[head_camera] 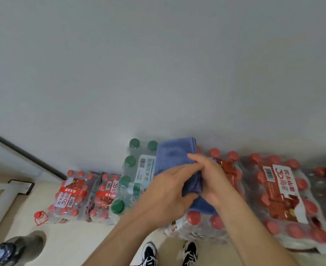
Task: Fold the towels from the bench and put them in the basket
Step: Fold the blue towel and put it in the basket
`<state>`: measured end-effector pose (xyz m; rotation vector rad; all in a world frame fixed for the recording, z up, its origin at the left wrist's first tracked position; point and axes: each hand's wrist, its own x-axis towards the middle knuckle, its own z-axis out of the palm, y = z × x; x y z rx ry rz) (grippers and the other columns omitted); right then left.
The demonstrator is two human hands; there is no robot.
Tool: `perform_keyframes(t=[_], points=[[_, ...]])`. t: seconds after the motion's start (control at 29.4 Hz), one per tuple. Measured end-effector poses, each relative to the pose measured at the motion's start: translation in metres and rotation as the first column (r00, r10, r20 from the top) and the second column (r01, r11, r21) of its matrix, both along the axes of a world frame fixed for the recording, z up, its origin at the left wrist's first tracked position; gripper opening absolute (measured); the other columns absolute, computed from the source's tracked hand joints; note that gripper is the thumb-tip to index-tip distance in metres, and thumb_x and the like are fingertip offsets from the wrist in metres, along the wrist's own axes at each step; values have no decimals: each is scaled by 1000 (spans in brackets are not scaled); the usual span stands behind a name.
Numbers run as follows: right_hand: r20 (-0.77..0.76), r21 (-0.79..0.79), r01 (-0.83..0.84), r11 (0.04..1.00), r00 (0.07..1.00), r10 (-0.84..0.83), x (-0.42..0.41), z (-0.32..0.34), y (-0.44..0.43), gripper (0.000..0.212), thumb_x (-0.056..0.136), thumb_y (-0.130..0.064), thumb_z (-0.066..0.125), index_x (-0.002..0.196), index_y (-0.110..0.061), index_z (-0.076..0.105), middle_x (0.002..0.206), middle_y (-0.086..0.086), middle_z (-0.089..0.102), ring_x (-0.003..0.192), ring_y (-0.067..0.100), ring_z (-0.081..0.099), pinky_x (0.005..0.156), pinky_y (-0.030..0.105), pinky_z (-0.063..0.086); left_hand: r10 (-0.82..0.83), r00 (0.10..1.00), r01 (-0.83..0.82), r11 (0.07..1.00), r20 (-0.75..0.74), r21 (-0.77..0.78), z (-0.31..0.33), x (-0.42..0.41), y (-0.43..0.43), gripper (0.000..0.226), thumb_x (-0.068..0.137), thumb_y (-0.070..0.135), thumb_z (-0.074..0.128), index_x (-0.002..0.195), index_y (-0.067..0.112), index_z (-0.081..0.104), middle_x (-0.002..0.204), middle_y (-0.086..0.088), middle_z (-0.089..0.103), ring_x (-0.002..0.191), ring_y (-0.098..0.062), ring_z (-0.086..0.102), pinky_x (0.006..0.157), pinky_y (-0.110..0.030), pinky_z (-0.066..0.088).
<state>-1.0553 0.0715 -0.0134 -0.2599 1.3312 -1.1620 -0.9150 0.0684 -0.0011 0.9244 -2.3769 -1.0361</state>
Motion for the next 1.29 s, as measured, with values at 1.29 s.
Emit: perform_keyframes(t=[1.29], points=[[-975, 211, -32, 977, 66, 213, -15, -65, 29, 45, 92, -9, 49, 137, -3, 44, 120, 16, 58, 93, 29, 62, 66, 27, 42, 149, 918, -16, 939, 367, -343, -60, -61, -66, 41, 85, 37, 37, 119, 29, 57, 119, 6, 61, 109, -21, 55, 88, -38, 38]])
